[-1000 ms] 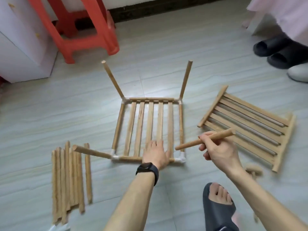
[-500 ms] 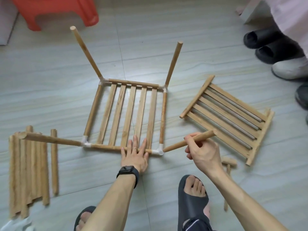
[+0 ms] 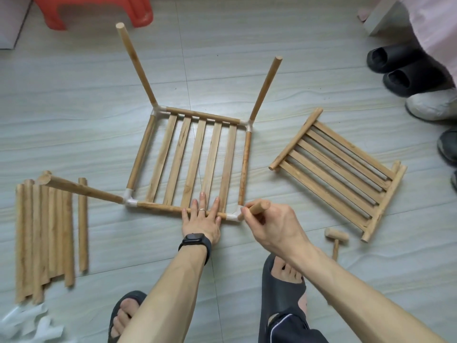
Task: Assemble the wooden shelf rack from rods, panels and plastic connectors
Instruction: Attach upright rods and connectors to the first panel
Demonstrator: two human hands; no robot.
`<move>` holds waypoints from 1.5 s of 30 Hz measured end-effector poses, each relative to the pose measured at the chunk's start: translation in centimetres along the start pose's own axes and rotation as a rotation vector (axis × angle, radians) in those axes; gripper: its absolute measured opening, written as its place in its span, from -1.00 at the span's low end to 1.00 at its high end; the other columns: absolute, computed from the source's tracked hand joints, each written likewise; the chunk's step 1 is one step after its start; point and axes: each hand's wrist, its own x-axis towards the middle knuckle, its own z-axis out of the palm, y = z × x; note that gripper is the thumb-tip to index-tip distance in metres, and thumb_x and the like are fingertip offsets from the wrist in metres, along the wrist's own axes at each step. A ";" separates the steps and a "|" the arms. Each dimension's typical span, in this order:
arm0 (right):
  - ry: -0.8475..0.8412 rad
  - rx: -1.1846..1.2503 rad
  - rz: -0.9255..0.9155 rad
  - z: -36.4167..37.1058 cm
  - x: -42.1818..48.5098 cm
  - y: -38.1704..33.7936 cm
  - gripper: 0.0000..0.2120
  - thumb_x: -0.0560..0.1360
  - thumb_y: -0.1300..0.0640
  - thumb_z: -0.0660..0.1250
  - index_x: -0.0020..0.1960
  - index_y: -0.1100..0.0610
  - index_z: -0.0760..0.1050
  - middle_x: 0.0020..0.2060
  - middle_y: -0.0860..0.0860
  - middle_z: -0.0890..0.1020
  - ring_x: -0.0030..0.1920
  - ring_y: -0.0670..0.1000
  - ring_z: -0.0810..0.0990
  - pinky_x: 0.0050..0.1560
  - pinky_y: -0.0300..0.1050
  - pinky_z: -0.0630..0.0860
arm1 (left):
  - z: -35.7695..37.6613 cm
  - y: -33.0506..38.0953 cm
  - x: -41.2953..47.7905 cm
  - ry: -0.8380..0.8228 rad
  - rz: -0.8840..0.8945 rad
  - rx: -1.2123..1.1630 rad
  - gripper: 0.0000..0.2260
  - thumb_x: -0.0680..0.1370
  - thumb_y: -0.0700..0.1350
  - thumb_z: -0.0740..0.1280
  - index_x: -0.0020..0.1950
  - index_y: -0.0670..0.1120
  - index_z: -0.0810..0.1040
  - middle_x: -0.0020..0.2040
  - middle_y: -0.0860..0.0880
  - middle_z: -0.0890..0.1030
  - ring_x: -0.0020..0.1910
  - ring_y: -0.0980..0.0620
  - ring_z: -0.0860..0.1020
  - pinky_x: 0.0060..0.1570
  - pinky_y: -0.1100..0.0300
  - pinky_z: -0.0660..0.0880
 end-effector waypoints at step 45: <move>-0.152 -0.184 0.386 -8.1 7.1 -5.4 -0.55 0.65 -0.08 0.08 -0.18 0.12 0.60 -0.19 0.08 0.70 -0.22 0.07 0.66 -0.14 -0.05 0.61 | -20.2 -14.5 -13.7 0.364 -0.148 -0.470 -0.56 0.58 0.21 0.11 -0.16 -0.04 0.65 -0.39 0.11 0.68 -0.18 0.05 0.64 -0.06 0.12 0.56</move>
